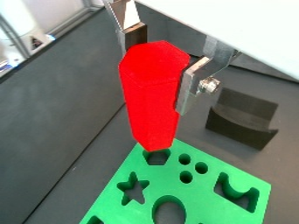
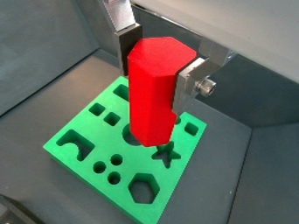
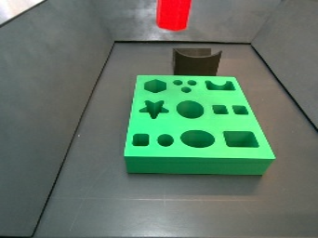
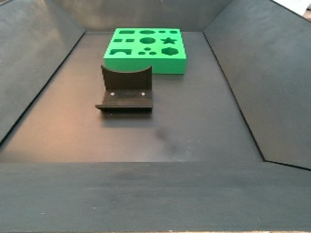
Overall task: Pick up the hexagon object. Move up. Place the hexagon object on the fixture. Regrasp the hexagon object. Move to above the board. Insert the hexagon object.
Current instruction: Insert the hexagon object.
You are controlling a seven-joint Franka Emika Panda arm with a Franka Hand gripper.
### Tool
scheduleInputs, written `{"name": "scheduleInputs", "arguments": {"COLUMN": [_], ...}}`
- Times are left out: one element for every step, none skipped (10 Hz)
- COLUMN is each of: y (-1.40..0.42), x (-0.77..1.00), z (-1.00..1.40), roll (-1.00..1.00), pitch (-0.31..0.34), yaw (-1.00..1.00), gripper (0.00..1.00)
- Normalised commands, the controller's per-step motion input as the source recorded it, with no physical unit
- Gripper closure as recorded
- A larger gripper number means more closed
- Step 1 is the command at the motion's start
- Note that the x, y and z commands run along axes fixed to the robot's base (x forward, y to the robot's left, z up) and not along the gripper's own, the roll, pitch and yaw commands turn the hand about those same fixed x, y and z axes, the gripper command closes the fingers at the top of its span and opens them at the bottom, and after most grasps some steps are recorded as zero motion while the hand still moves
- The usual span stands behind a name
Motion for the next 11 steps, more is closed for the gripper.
{"name": "scheduleInputs", "arguments": {"y": [0.16,0.13,0.14,0.15,0.19,0.21,0.17,0.13,0.13,0.11,0.13], "x": [0.00,0.00,0.00,0.00,0.00,0.00,0.00,0.00,0.00,-0.03,-0.04], "z": [-0.32,-0.37,-0.39,-0.40,-0.44,-0.48,-0.50,-0.51,-0.40,-0.41,-0.45], "roll": [-0.18,-0.14,-0.13,-0.13,-0.13,-0.09,-0.06,-0.05,-0.05,-0.07,-0.09], "pitch": [-0.071,-0.090,-0.116,-0.114,-0.124,-0.133,-0.144,-0.169,-0.143,-0.151,-0.174], "yaw": [-0.43,-0.38,-0.34,-0.31,-0.23,-0.09,-0.07,-0.09,-0.11,-0.15,-0.17], "gripper": [1.00,1.00,1.00,1.00,1.00,1.00,1.00,1.00,1.00,1.00,1.00]}}
